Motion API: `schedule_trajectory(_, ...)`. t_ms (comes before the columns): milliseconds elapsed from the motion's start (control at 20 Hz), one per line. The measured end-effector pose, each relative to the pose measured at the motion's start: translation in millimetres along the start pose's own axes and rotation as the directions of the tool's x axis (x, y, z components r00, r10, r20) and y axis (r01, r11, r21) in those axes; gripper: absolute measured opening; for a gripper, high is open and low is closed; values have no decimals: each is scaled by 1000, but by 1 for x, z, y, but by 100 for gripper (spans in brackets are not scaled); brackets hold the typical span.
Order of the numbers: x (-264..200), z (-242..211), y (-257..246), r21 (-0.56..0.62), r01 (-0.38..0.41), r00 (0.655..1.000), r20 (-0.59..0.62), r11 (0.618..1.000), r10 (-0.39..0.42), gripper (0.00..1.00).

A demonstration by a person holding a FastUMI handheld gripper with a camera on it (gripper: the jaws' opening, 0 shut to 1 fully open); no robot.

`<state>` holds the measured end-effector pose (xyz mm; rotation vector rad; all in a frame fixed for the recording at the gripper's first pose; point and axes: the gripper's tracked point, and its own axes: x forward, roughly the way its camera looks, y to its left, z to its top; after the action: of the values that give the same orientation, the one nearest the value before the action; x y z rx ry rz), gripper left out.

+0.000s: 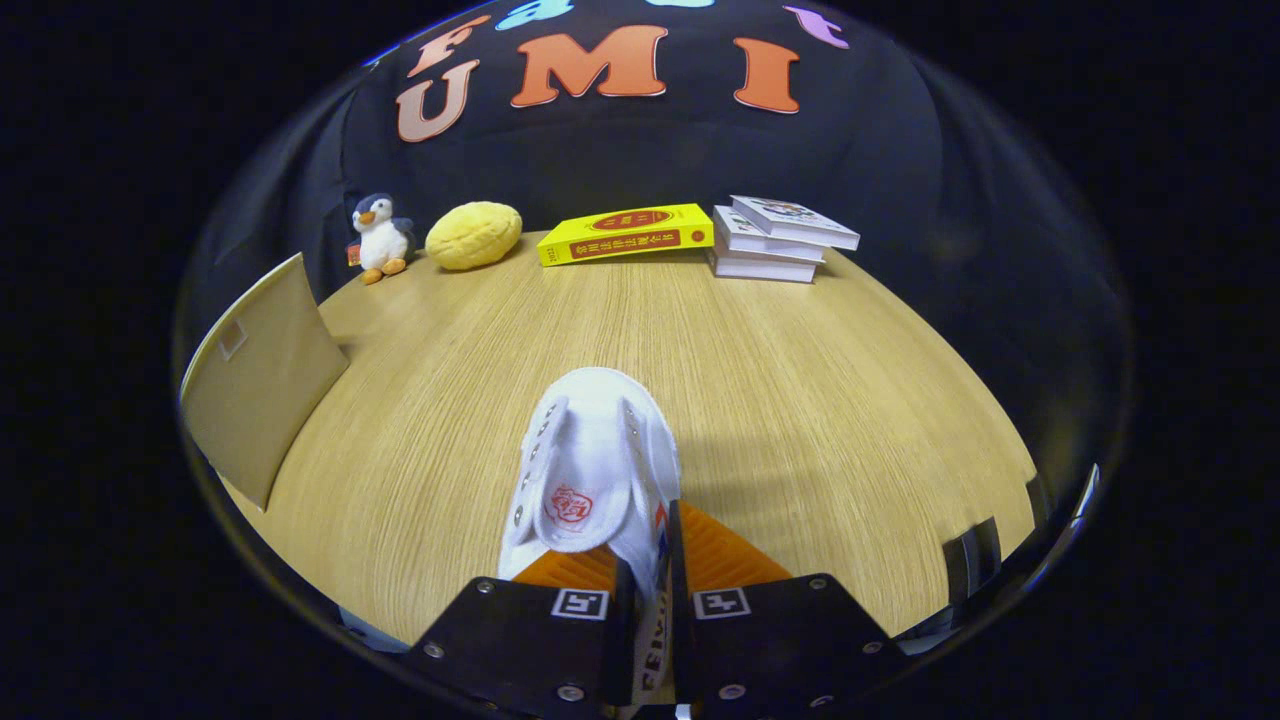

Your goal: Open the storage box then place both shoes into the box .Put the left shoe in first, then the right shoe, with the right side of both shoes facing outward in a uniform manner.

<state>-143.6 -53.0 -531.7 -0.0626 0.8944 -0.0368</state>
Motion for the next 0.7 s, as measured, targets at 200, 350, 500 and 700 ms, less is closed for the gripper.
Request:
schedule_trajectory(200,6,-4,-8,27,7,999,-34,1000,-6,11)
schedule_trajectory(350,4,0,-9,78,-16,997,-75,997,22,3)
schedule_trajectory(500,2,14,-6,120,-29,996,-81,992,39,1)
schedule_trajectory(700,-14,54,7,141,-37,998,-36,989,42,1)
